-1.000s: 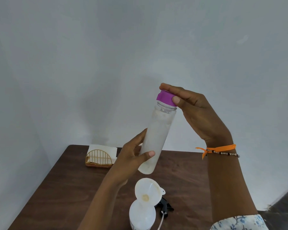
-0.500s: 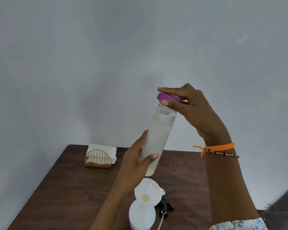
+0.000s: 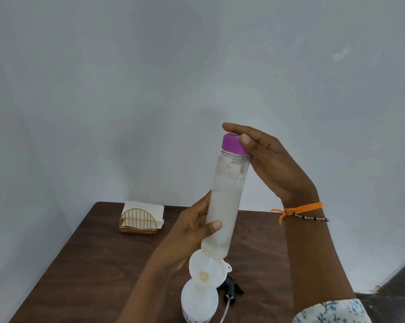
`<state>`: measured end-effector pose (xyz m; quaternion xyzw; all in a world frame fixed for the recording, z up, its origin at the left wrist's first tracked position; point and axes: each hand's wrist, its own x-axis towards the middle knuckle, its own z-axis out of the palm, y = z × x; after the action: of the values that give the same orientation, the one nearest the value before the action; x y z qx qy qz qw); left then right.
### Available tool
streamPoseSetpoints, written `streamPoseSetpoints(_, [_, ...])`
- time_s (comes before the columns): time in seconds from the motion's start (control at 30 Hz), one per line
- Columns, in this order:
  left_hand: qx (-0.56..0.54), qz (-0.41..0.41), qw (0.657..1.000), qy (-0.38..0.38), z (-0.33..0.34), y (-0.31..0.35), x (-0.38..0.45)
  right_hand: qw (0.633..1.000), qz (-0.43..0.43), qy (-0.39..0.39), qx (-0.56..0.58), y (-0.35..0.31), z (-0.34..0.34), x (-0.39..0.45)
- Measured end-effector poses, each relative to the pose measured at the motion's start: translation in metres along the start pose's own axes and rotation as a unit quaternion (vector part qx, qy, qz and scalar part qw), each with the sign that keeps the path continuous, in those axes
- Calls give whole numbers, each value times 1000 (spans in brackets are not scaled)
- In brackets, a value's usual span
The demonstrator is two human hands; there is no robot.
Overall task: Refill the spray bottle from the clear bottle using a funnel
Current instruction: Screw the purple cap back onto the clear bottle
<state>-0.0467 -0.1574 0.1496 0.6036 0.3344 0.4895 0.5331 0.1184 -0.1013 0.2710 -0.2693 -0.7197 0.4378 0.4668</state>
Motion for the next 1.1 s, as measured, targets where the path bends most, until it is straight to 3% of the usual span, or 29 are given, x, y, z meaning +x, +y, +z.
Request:
streamPoseSetpoints(0.13, [-22,-12,1000,-9,-1,-5,-3,999,3,-26,48,2,2,2])
streamPoseSetpoints(0.37, [47,-7,992,115,7,-12,6,978,56,156,-127,5,23,10])
streamPoseSetpoints(0.57, [190,22,959,208,14,-14,6,885,56,256,-385,-1,46,7])
streamPoseSetpoints(0.63, [224,30,949,220,17,-13,6,842,84,266,-462,-5,52,5])
streamPoseSetpoints(0.7, [222,29,953,205,16,-11,5,829,77,260,-489,-7,52,5])
streamPoseSetpoints(0.73, [196,21,963,184,14,-9,5,844,63,251,-470,-9,49,4])
streamPoseSetpoints(0.8, [78,0,990,116,5,-6,3,911,42,210,-353,-12,37,5])
streamPoseSetpoints(0.9, [-32,-6,999,28,-9,-4,-4,984,41,82,-154,-11,19,4])
streamPoseSetpoints(1.0, [-74,-15,997,-27,-12,-2,-10,999,37,-27,-3,1,10,5])
streamPoseSetpoints(1.1, [-98,-29,993,-56,-10,-4,-11,990,28,-72,121,11,12,7])
